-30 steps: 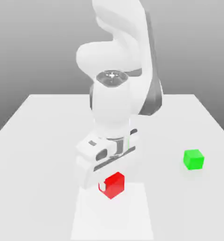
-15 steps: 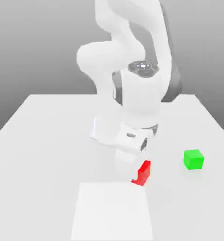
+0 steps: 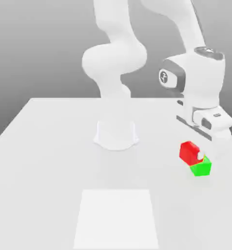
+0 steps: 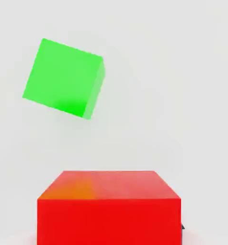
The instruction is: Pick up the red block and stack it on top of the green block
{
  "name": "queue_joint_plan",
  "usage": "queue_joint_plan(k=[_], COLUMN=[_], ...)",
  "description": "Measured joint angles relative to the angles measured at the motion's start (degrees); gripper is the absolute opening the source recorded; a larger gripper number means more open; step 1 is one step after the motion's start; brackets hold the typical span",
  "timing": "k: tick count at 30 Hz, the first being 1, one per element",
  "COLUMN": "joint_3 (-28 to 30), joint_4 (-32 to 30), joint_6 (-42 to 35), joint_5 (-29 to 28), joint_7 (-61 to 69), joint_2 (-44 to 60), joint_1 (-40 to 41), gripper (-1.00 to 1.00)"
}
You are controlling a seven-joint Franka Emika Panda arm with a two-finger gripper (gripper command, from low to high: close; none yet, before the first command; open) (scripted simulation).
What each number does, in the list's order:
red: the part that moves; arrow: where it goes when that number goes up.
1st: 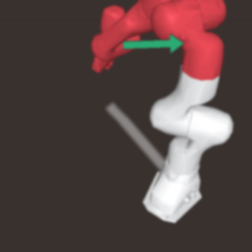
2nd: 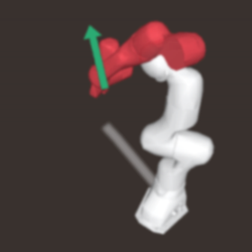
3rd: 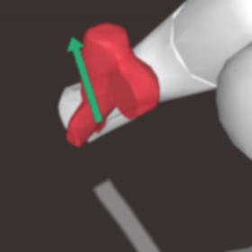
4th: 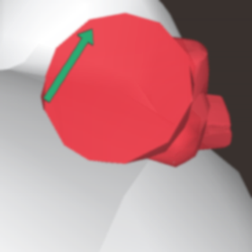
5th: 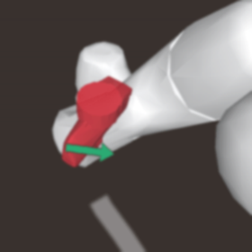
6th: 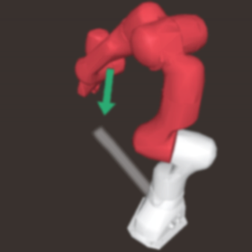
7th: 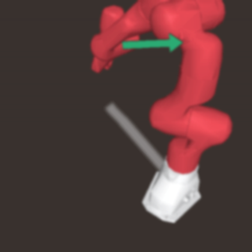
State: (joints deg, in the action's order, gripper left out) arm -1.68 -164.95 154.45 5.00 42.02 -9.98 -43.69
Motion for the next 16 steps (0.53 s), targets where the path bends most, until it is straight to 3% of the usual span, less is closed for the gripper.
queue_joint_plan(k=[6,13,14,16], joint_3=[-3.9,-3.9,-3.5,-3.5], joint_4=[-1.0,-0.5,-0.5,-0.5], joint_6=[-0.5,12.0,12.9,12.9], joint_5=[-1.9,-5.4,-5.7,-5.7], joint_7=[8.9,7.5,7.3,7.3], joint_2=[-1.9,11.0,12.1,12.1], joint_1=[-6.5,-6.6,-6.9,-6.9], gripper=[-1.00,-1.00,1.00,1.00])
